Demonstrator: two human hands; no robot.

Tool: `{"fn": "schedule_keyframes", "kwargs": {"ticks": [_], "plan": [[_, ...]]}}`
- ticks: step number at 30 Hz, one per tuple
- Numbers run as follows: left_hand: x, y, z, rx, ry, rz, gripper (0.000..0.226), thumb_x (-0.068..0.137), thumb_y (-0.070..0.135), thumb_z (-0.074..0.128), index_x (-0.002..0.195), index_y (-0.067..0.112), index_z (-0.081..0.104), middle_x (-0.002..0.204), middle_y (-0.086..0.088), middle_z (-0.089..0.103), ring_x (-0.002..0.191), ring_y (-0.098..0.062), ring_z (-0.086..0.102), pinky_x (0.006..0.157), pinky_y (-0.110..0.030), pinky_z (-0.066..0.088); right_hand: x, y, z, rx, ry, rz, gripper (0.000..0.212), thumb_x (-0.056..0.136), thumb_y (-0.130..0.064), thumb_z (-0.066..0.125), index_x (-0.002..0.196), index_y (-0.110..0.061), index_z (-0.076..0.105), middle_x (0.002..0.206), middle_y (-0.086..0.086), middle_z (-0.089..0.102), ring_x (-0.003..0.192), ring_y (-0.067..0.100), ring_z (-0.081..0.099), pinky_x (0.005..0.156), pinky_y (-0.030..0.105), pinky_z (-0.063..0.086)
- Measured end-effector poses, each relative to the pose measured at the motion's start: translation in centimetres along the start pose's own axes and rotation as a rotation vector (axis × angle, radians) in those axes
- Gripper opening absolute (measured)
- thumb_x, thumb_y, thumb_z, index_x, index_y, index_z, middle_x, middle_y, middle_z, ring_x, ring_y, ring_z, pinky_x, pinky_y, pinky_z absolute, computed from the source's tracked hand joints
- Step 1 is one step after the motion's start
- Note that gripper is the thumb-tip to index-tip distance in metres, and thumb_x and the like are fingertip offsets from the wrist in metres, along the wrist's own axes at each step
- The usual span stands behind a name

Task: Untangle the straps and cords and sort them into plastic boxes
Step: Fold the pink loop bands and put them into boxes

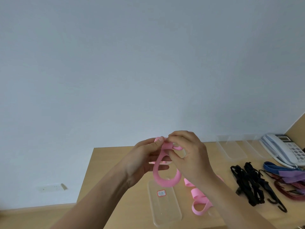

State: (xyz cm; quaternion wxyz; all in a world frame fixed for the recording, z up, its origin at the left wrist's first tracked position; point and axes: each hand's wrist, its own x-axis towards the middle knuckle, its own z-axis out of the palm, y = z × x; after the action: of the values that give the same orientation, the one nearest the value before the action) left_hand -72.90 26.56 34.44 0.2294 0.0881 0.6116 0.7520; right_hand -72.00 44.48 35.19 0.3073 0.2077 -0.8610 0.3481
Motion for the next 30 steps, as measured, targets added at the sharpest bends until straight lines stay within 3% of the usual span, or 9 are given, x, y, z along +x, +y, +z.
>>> {"fn": "schedule_keyframes", "kwargs": {"ticks": [4, 10, 14, 17, 19, 22, 25, 30], "plan": [[-0.2, -0.4, -1.3, 0.003, -0.035, -0.009, 0.029, 0.097, 0.023, 0.06, 0.121, 0.014, 0.074, 0.122, -0.014, 0.074, 0.111, -0.034, 0.071, 0.094, -0.048, 0.059, -0.2, -0.5, 0.2, 0.087, -0.133, 0.072, 0.023, 0.082, -0.007, 0.08, 0.101, -0.019, 0.079, 0.11, -0.004, 0.069, 0.103, 0.014, 0.065, 0.089, 0.027, 0.052], [-0.7, -0.2, -2.8, 0.096, 0.018, 0.012, 0.046, 0.076, 0.006, 0.061, 0.116, 0.024, 0.075, 0.116, -0.013, 0.076, 0.108, -0.034, 0.073, 0.094, -0.049, 0.06, 1.1, -1.3, 1.7, 0.137, -0.377, 0.288, 0.027, 0.091, -0.011, 0.064, 0.114, -0.024, 0.066, 0.103, -0.013, 0.07, 0.095, 0.006, 0.065, 0.085, 0.034, 0.055], [-1.3, -0.2, -4.2, -0.038, -0.002, 0.017, 0.051, 0.078, 0.016, 0.065, 0.13, 0.014, 0.069, 0.125, -0.017, 0.072, 0.115, -0.033, 0.069, 0.105, -0.046, 0.053, 1.2, -1.7, 2.4, 0.24, -0.325, 0.328, 0.026, 0.086, -0.022, 0.071, 0.108, -0.034, 0.07, 0.104, -0.021, 0.07, 0.098, 0.006, 0.066, 0.084, 0.03, 0.057], [-2.0, -0.7, -4.9, -0.15, -0.12, 0.0, 0.046, 0.093, 0.032, 0.062, 0.132, 0.009, 0.066, 0.14, -0.024, 0.06, 0.127, -0.04, 0.06, 0.113, -0.056, 0.042, 1.3, -1.8, 3.1, 0.422, -0.291, 0.471, 0.03, 0.083, -0.022, 0.076, 0.108, -0.037, 0.072, 0.107, -0.016, 0.073, 0.098, 0.011, 0.069, 0.088, 0.04, 0.058], [-2.2, -1.0, -5.3, -0.214, -0.184, -0.046, 0.046, 0.1, 0.034, 0.059, 0.137, 0.007, 0.062, 0.145, -0.023, 0.057, 0.132, -0.045, 0.056, 0.11, -0.059, 0.043, 1.0, -1.9, 3.7, 0.411, -0.272, 0.49, 0.033, 0.081, -0.019, 0.079, 0.11, -0.033, 0.073, 0.109, -0.013, 0.073, 0.099, 0.015, 0.07, 0.089, 0.044, 0.057], [-2.3, -1.1, -5.6, -0.258, -0.212, -0.099, 0.046, 0.101, 0.034, 0.059, 0.14, 0.01, 0.06, 0.147, -0.017, 0.058, 0.125, -0.044, 0.062, 0.106, -0.054, 0.049, 0.3, -2.4, 4.5, 0.332, -0.259, 0.441, 0.038, 0.079, -0.009, 0.079, 0.112, -0.025, 0.073, 0.11, -0.013, 0.069, 0.1, 0.013, 0.068, 0.088, 0.041, 0.056], [-2.3, -1.8, -5.6, -0.289, -0.196, -0.128, 0.042, 0.101, 0.03, 0.059, 0.14, 0.013, 0.061, 0.145, -0.022, 0.057, 0.112, -0.043, 0.065, 0.1, -0.049, 0.054, -0.6, -3.1, 5.2, 0.256, -0.215, 0.354, 0.036, 0.076, -0.002, 0.077, 0.106, -0.02, 0.073, 0.106, -0.012, 0.068, 0.1, 0.012, 0.066, 0.085, 0.035, 0.054], [-1.4, -3.5, -5.8, -0.422, -0.136, -0.161, 0.044, 0.092, 0.013, 0.069, 0.134, 0.003, 0.063, 0.132, -0.021, 0.067, 0.104, -0.038, 0.07, 0.091, -0.047, 0.059, -2.0, -3.2, 6.6, 0.192, -0.144, 0.35, 0.028, 0.07, 0.006, 0.076, 0.091, -0.012, 0.071, 0.094, -0.005, 0.067, 0.088, 0.016, 0.065, 0.077, 0.037, 0.052]]}}
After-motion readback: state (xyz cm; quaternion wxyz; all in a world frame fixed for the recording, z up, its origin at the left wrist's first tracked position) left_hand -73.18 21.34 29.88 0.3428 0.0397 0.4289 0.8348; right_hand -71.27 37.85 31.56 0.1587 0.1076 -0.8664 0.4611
